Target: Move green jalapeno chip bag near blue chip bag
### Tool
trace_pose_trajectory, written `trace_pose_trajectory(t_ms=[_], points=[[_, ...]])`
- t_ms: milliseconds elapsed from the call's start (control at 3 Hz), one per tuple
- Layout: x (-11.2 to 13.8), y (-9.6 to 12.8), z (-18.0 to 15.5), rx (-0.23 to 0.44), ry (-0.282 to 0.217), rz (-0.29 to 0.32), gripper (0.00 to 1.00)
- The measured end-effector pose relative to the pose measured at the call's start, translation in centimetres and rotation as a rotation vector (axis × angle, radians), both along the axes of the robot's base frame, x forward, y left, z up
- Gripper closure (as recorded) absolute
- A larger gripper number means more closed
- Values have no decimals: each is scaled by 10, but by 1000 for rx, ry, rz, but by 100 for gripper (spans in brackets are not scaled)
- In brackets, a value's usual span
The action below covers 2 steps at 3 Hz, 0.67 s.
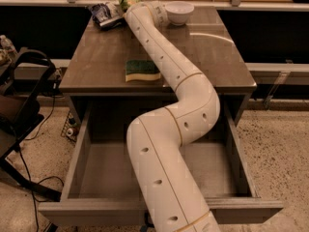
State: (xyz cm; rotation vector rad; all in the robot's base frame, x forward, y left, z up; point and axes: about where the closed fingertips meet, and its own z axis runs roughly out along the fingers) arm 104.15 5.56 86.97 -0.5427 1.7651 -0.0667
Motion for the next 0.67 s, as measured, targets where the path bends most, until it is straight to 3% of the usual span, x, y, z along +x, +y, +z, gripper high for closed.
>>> trace_pose_trajectory(t_ms=[333, 667], points=[[0, 1, -3, -1, 3, 1, 0], [0, 1, -3, -1, 3, 1, 0]])
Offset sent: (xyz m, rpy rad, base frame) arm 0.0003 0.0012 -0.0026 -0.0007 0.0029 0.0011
